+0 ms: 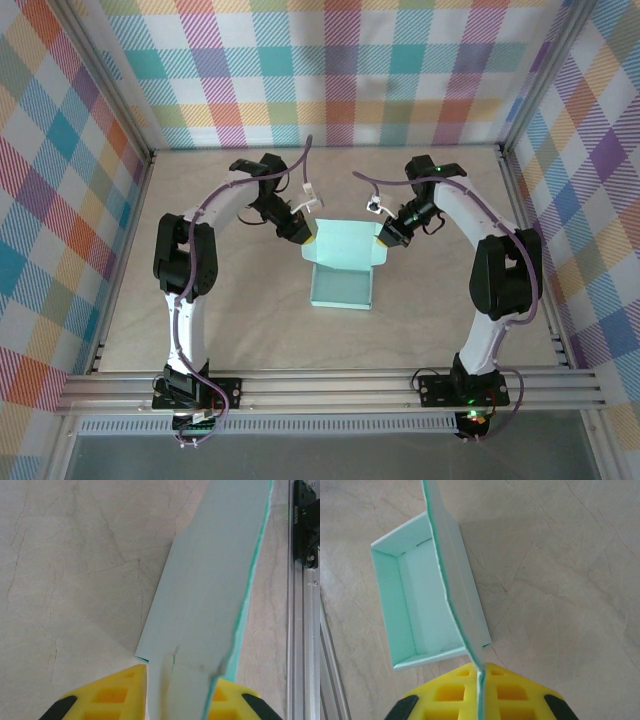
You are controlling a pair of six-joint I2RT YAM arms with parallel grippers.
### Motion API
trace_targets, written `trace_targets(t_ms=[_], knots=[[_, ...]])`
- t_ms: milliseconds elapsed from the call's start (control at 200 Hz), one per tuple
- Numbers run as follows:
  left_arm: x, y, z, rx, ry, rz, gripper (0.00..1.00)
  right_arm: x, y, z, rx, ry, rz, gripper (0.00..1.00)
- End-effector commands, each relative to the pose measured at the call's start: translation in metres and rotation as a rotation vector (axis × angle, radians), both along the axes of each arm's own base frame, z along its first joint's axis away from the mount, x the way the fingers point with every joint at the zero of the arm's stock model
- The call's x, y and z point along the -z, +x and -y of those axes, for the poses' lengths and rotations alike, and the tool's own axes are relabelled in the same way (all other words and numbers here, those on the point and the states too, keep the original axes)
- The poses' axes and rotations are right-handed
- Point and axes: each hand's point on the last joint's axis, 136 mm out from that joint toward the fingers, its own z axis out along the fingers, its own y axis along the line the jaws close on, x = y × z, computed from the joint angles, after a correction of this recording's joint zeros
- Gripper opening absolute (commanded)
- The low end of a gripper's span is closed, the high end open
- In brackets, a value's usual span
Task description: Fold the paper box
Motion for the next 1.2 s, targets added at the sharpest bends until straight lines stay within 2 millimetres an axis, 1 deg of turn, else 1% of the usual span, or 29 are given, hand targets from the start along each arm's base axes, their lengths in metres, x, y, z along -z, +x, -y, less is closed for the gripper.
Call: trace_targets(t_ms=[0, 50, 150, 235, 330, 435, 490, 565, 750, 815, 910, 1060, 1115, 1195], knots=[[-0.018, -0.004, -0.001, 0.010, -0.021, 0.017, 0.24, -0.008, -0.008, -0.004, -0.027, 0.028, -0.005, 0.00], [-0.021, -0.003, -0.001, 0.004, -0.025, 0.028, 0.28, -0.007, -0.008, -0.004, -0.026, 0.024, -0.007, 0.00], [-0.025, -0.003, 0.000, 0.002, -0.036, 0.039, 0.29, -0.006, -0.008, -0.003, -0.023, 0.016, -0.012, 0.00], [-0.024, -0.004, 0.000, 0.003, -0.033, 0.032, 0.29, -0.007, -0.007, -0.004, -0.023, 0.021, -0.011, 0.00], [-0.019, -0.004, -0.002, 0.003, -0.018, 0.020, 0.24, -0.007, -0.007, -0.003, -0.022, 0.021, -0.010, 0.00], [-0.021, -0.005, -0.001, 0.004, -0.022, 0.019, 0.19, -0.006, -0.007, -0.003, -0.021, 0.018, -0.013, 0.00], [-0.024, -0.006, 0.000, 0.007, -0.028, 0.024, 0.06, -0.007, -0.007, -0.003, -0.020, 0.019, -0.012, 0.00], [-0.025, -0.006, 0.000, 0.008, -0.031, 0.029, 0.00, -0.007, -0.008, -0.004, -0.022, 0.020, -0.012, 0.00], [-0.022, -0.007, 0.001, 0.005, -0.016, 0.034, 0.00, -0.010, -0.004, -0.007, -0.009, 0.018, 0.011, 0.00], [-0.020, -0.005, 0.001, -0.013, 0.006, 0.054, 0.00, -0.011, 0.004, -0.008, 0.012, -0.004, 0.060, 0.00], [-0.014, 0.005, 0.003, -0.072, 0.060, 0.117, 0.00, -0.011, 0.018, -0.006, 0.092, -0.062, 0.126, 0.00], [-0.019, 0.024, 0.009, -0.204, 0.111, 0.194, 0.00, -0.021, 0.032, -0.009, 0.229, -0.084, 0.231, 0.00], [-0.019, 0.033, 0.008, -0.269, 0.160, 0.227, 0.00, -0.026, 0.038, -0.008, 0.298, -0.098, 0.275, 0.00], [-0.018, 0.046, 0.006, -0.367, 0.246, 0.271, 0.00, -0.031, 0.041, -0.009, 0.380, -0.108, 0.309, 0.00]])
